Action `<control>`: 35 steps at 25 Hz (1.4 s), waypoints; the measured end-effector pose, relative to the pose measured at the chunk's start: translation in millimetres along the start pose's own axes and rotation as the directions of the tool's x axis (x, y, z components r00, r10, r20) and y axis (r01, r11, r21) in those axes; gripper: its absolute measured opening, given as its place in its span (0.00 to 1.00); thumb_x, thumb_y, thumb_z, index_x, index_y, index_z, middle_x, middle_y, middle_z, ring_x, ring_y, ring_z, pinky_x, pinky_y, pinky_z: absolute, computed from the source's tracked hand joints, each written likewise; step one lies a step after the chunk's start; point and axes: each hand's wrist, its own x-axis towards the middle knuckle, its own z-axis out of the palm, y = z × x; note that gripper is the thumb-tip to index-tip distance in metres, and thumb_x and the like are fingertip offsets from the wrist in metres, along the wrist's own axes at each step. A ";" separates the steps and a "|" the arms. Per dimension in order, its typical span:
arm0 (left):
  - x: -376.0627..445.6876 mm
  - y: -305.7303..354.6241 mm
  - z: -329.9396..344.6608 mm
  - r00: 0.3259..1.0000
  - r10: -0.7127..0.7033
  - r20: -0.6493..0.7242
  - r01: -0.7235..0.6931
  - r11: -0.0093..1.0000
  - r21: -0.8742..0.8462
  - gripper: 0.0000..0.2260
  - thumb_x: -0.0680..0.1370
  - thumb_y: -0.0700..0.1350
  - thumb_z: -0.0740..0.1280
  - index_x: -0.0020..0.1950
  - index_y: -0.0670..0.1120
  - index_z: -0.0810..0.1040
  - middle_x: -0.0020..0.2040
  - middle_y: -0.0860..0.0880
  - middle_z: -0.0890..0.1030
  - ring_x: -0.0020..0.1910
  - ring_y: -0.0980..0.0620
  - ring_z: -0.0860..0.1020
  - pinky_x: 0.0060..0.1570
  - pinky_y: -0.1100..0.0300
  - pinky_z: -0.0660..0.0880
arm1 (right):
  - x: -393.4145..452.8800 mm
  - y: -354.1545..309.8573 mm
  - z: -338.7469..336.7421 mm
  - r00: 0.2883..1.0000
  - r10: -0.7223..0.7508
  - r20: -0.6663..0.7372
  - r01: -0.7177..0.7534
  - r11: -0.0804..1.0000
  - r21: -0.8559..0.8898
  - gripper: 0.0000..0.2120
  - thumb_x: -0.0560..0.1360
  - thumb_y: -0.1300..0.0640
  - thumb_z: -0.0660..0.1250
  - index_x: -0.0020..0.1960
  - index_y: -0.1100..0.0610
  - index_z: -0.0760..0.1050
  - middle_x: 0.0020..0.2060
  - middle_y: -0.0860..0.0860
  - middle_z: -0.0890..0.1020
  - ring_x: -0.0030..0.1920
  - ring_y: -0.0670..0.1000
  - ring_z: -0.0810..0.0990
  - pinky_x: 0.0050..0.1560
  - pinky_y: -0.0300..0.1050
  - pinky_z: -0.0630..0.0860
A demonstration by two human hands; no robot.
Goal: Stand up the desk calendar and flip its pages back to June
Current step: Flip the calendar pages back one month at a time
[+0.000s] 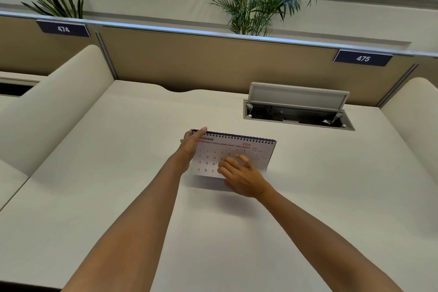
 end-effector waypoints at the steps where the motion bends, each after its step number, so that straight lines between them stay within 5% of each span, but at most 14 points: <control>1: -0.3 1.1 -1.0 1.000 -0.003 0.003 0.003 1.000 0.006 0.19 0.78 0.62 0.64 0.57 0.48 0.71 0.63 0.42 0.76 0.63 0.44 0.73 0.41 0.59 0.66 | -1.3 -0.2 -4.1 0.999 0.009 -0.032 -0.009 1.000 0.017 0.04 0.77 0.55 0.65 0.50 0.53 0.75 0.49 0.50 0.83 0.55 0.53 0.81 0.66 0.51 0.64; 5: -2.6 4.9 -3.6 0.999 -0.003 0.038 0.002 1.000 0.028 0.20 0.79 0.61 0.63 0.59 0.46 0.72 0.50 0.47 0.82 0.47 0.50 0.79 0.37 0.60 0.67 | -7.7 -12.8 -17.5 0.965 0.172 -0.196 -0.142 0.978 0.154 0.05 0.76 0.63 0.69 0.42 0.56 0.76 0.35 0.50 0.81 0.38 0.51 0.79 0.60 0.44 0.68; 9: -3.8 5.2 -4.0 0.999 0.016 0.052 -0.018 0.999 0.035 0.19 0.80 0.60 0.63 0.59 0.46 0.74 0.49 0.48 0.82 0.46 0.53 0.79 0.38 0.61 0.68 | -0.9 -23.0 -34.5 0.877 0.403 -0.262 -0.323 0.898 0.299 0.12 0.71 0.67 0.75 0.38 0.57 0.73 0.30 0.50 0.78 0.31 0.52 0.73 0.55 0.41 0.67; 16: -7.4 8.9 -5.7 0.997 0.022 0.072 -0.028 0.996 0.088 0.24 0.80 0.61 0.61 0.63 0.43 0.75 0.55 0.45 0.84 0.52 0.46 0.80 0.40 0.58 0.69 | 4.1 -28.2 -63.4 0.842 0.529 -0.104 -0.436 0.782 0.446 0.17 0.62 0.63 0.83 0.38 0.58 0.73 0.30 0.47 0.79 0.29 0.50 0.75 0.53 0.41 0.68; 19: -9.3 14.1 -6.6 0.998 -0.025 0.055 0.018 0.994 0.110 0.25 0.78 0.67 0.59 0.60 0.48 0.79 0.50 0.48 0.85 0.49 0.48 0.80 0.46 0.55 0.68 | 6.7 -24.5 -80.1 0.819 0.568 -0.085 -0.466 0.743 0.480 0.20 0.60 0.58 0.84 0.39 0.57 0.73 0.32 0.45 0.81 0.32 0.48 0.78 0.49 0.45 0.72; 23: -4.2 12.8 -18.9 0.994 -0.090 0.066 0.095 0.993 -0.066 0.36 0.73 0.77 0.48 0.52 0.50 0.81 0.55 0.47 0.85 0.61 0.44 0.75 0.67 0.38 0.53 | 21.5 -11.0 -105.4 0.791 0.590 -0.165 -0.455 0.746 0.486 0.16 0.67 0.50 0.80 0.42 0.55 0.76 0.37 0.46 0.85 0.36 0.43 0.79 0.49 0.42 0.70; 25: -2.4 12.6 -21.4 0.996 -0.085 0.040 0.090 0.987 -0.133 0.39 0.72 0.77 0.45 0.58 0.50 0.78 0.64 0.46 0.80 0.69 0.44 0.68 0.72 0.36 0.44 | 36.0 -0.2 -118.9 0.790 0.569 -0.226 -0.428 0.778 0.460 0.14 0.70 0.47 0.78 0.43 0.55 0.76 0.38 0.47 0.86 0.37 0.41 0.75 0.49 0.42 0.70; 28: -10.1 15.0 -13.2 0.999 0.030 0.021 -0.025 0.983 -0.182 0.40 0.73 0.75 0.42 0.71 0.52 0.73 0.73 0.49 0.72 0.76 0.44 0.61 0.72 0.38 0.46 | 63.0 22.1 -138.9 0.797 0.531 -0.288 -0.410 0.826 0.388 0.13 0.72 0.47 0.76 0.47 0.53 0.77 0.39 0.47 0.86 0.38 0.45 0.80 0.51 0.41 0.68; 32: -22.9 17.6 -0.1 0.985 0.171 0.012 -0.162 0.949 -0.269 0.31 0.70 0.74 0.45 0.56 0.60 0.78 0.43 0.66 0.84 0.51 0.58 0.77 0.58 0.50 0.60 | 96.0 49.2 -156.0 0.789 0.554 -0.265 -0.470 0.823 0.319 0.16 0.72 0.44 0.76 0.53 0.51 0.76 0.43 0.44 0.86 0.42 0.46 0.82 0.54 0.43 0.70; 35: -26.2 15.3 6.2 0.969 0.248 -0.018 -0.244 0.938 -0.246 0.29 0.73 0.72 0.47 0.57 0.57 0.78 0.42 0.64 0.85 0.41 0.62 0.83 0.45 0.62 0.68 | 112.4 65.0 -159.6 0.759 0.563 -0.327 -0.483 0.823 0.297 0.18 0.71 0.45 0.76 0.54 0.52 0.75 0.42 0.44 0.86 0.41 0.46 0.82 0.54 0.43 0.69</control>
